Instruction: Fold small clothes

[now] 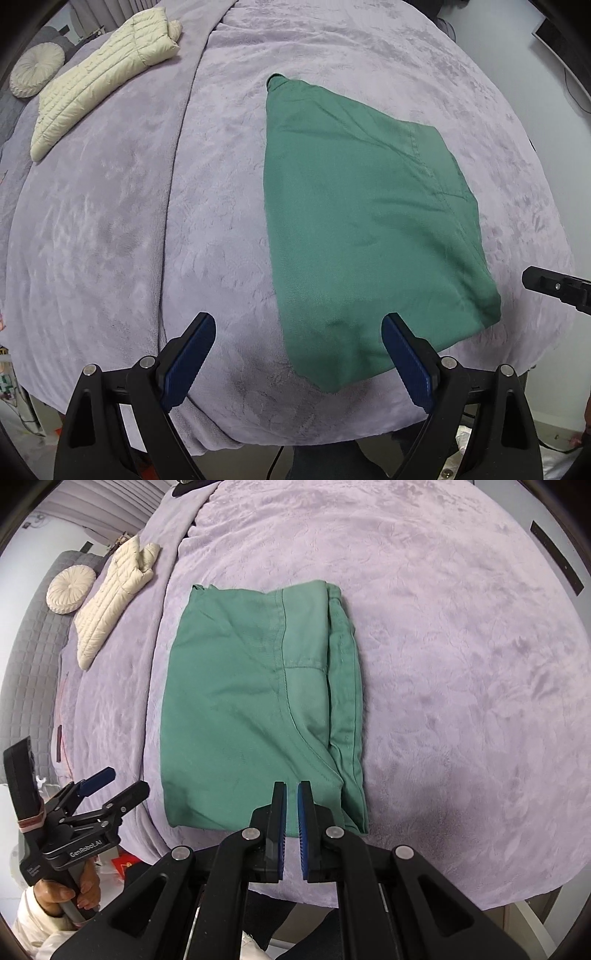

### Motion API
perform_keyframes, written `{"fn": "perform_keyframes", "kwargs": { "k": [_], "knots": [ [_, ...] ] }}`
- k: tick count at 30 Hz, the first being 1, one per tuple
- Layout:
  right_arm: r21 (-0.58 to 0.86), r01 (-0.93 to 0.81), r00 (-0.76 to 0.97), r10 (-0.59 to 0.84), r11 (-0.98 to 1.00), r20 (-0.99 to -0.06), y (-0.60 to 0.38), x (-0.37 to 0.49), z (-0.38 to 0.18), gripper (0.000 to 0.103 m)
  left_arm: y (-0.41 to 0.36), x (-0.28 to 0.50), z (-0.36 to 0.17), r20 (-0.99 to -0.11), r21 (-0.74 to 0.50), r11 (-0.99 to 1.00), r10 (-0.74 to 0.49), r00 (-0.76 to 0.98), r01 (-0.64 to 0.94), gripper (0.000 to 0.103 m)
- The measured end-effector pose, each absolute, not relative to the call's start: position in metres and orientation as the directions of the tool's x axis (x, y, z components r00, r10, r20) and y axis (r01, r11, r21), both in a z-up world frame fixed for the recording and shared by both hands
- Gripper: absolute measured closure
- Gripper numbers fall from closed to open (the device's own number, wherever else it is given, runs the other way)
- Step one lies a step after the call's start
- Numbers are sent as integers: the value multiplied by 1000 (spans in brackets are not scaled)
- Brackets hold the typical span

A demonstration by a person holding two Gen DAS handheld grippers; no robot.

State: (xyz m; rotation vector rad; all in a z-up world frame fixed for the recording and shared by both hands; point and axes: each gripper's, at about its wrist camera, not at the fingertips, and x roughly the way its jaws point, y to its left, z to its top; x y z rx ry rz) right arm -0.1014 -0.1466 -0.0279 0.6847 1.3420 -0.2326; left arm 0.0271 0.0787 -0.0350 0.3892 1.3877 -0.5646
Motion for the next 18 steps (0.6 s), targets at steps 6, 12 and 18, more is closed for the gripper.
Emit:
{"fn": "perform_keyframes", "kwargs": {
  "k": [6, 12, 18],
  "knots": [
    [252, 525, 253, 134, 813, -958, -142, -86, 6, 50, 74, 40, -3, -975, -53, 826, -163, 149, 561, 11],
    [192, 492, 280, 55, 849, -958, -126, -74, 35, 22, 67, 39, 16, -970, -41, 834, -165, 179, 550, 11],
    [116, 487, 277, -28, 866, -960, -119, -69, 47, 13, 67, 37, 18, -969, -24, 850, -149, 196, 526, 0]
  ]
}}
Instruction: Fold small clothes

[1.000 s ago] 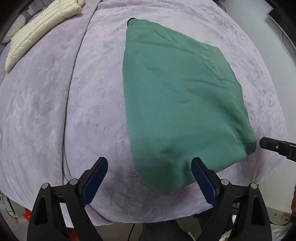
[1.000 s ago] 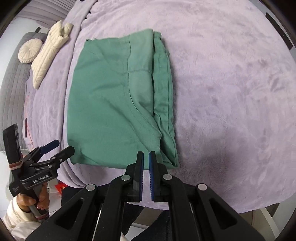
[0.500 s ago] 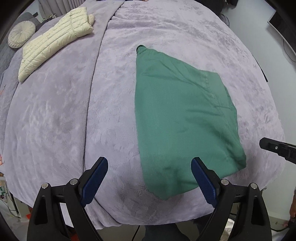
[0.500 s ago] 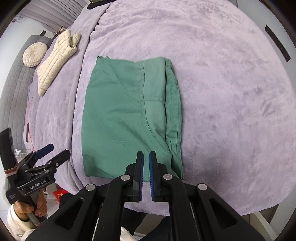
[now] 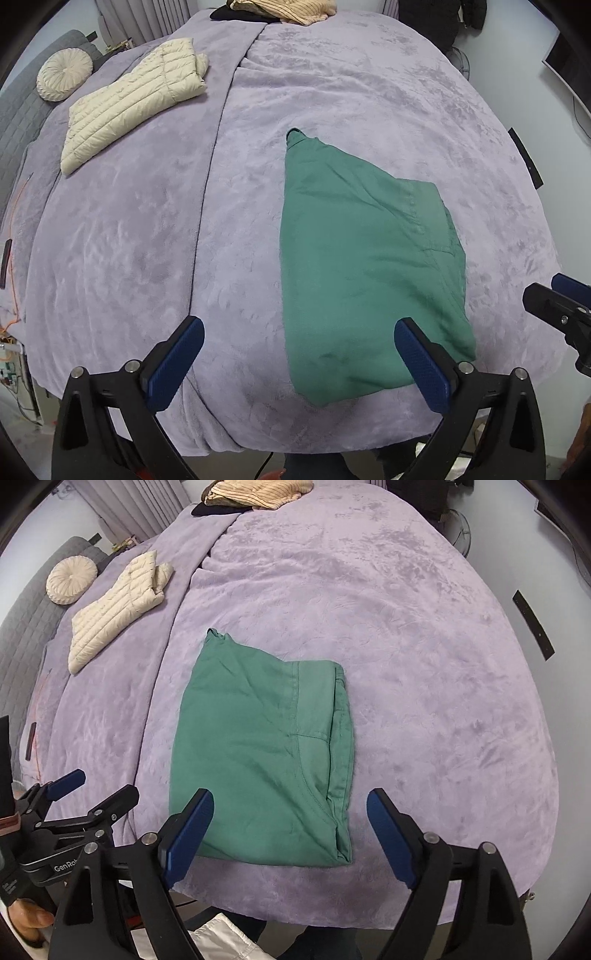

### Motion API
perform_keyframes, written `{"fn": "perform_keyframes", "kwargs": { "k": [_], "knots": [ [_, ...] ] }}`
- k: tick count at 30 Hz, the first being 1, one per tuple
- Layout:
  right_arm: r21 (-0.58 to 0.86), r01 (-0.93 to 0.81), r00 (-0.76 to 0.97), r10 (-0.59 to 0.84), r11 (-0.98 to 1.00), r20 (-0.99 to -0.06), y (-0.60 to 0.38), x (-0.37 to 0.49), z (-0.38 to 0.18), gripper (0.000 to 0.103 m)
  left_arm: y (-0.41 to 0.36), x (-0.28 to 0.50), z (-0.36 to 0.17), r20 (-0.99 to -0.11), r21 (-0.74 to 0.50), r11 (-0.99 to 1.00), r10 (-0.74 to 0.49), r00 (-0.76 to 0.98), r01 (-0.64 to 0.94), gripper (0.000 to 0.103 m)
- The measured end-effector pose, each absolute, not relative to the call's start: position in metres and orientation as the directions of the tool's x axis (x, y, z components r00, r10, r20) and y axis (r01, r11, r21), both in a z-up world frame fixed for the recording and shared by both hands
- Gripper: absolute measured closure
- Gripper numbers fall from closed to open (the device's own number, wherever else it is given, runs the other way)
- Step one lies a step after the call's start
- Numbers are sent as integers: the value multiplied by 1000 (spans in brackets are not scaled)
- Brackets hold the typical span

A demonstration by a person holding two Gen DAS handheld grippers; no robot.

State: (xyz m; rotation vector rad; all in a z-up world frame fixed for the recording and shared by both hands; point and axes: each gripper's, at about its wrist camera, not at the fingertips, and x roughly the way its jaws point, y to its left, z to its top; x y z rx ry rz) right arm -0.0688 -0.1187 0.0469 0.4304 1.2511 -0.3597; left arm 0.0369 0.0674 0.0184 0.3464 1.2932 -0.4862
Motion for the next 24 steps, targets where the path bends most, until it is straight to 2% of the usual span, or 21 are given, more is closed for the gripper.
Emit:
{"fn": "perform_keyframes", "kwargs": {
  "k": [2, 5, 24],
  "knots": [
    [92, 492, 264, -48, 866, -963, -119, -68, 47, 0, 68, 37, 20, -966, -24, 854, -153, 207, 520, 0],
    [46, 506, 247, -93, 862, -965, -120, -67, 48, 0, 70, 39, 23, -963, -26, 861, -158, 218, 508, 0],
    [77, 540, 258, -78, 838, -963, -124, -70, 49, 0, 59, 34, 31, -964, 0, 850, -139, 225, 526, 0]
  ]
}}
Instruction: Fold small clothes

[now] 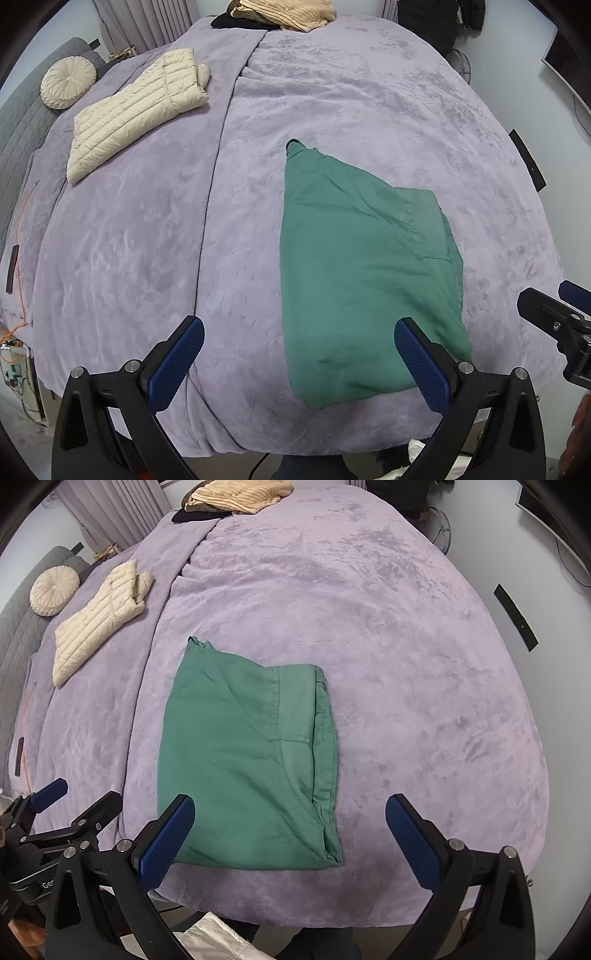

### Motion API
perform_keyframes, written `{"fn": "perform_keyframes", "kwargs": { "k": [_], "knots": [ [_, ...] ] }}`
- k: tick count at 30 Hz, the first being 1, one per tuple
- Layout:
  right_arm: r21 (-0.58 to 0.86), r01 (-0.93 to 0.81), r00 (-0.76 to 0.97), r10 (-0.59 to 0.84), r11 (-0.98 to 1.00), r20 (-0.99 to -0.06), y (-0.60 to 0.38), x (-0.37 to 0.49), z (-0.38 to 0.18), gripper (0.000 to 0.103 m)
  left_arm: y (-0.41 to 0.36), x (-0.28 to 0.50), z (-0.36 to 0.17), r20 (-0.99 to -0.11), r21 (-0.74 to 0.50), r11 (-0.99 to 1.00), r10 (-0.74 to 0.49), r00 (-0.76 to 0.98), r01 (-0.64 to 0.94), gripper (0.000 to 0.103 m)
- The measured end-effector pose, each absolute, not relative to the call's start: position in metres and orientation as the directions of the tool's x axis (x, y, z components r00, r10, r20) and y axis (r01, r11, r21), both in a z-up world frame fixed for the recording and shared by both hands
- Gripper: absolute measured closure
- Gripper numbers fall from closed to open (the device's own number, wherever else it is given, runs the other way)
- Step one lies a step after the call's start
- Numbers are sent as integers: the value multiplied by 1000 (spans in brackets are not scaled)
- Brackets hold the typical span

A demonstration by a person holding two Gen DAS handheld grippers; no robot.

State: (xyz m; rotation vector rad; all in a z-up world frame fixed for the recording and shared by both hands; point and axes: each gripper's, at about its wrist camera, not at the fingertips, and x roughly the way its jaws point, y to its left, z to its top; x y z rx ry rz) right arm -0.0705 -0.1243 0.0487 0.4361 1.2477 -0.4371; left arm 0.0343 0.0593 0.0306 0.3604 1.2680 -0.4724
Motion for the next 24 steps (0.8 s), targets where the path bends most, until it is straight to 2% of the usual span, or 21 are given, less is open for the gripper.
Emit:
{"fn": "perform_keyframes", "kwargs": {
  "k": [24],
  "knots": [
    [78, 536, 260, -77, 841, -963, -117, -70, 50, 0, 70, 33, 33, -964, 2, 859, -134, 228, 511, 0]
  ]
}}
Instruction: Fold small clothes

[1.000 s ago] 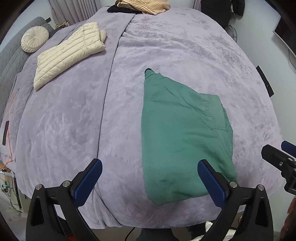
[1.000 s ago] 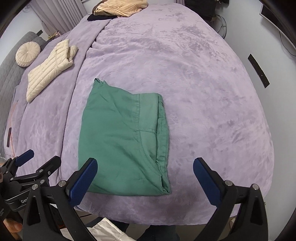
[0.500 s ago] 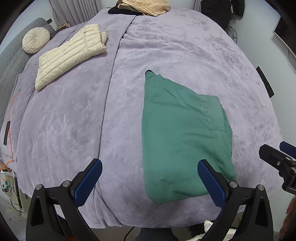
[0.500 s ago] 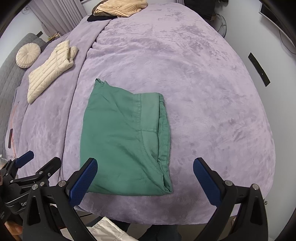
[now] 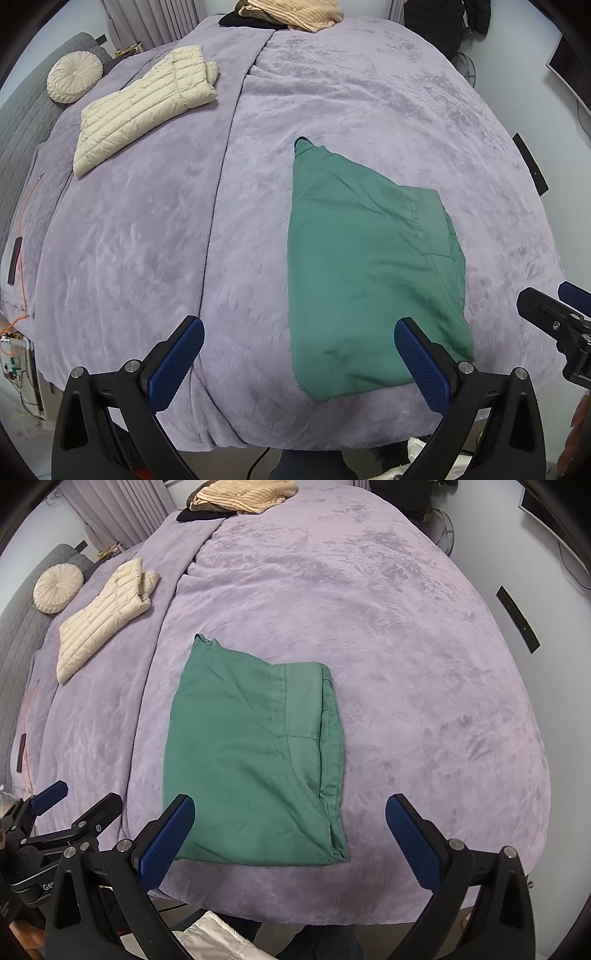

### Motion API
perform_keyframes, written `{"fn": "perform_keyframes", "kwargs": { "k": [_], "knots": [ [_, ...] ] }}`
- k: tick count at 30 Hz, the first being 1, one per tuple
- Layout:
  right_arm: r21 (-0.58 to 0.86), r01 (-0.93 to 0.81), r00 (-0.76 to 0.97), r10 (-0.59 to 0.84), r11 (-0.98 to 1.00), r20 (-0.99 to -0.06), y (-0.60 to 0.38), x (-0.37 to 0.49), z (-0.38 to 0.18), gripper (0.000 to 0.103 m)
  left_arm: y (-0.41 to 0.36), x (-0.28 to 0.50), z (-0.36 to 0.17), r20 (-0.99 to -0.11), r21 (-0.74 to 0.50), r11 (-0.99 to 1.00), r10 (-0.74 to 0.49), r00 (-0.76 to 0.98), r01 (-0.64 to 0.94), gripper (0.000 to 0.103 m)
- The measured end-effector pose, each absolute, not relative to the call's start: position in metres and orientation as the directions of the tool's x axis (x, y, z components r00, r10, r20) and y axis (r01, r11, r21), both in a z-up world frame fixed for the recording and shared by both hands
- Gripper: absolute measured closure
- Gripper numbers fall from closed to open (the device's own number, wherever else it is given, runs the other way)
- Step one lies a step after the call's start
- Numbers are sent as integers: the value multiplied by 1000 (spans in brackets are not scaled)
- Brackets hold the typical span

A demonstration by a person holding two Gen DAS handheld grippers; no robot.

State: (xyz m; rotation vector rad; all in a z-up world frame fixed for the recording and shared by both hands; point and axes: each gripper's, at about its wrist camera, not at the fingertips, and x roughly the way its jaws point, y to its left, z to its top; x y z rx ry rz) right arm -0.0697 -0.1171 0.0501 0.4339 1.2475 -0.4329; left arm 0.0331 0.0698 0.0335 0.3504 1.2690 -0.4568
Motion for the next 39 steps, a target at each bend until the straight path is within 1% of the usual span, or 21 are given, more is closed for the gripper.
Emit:
{"fn": "perform_keyframes", "kwargs": {
  "k": [39],
  "knots": [
    [76, 540, 257, -79, 838, -963, -109, -71, 49, 0, 76, 30, 34, -966, -12, 864, -140, 218, 503, 0]
  ]
}}
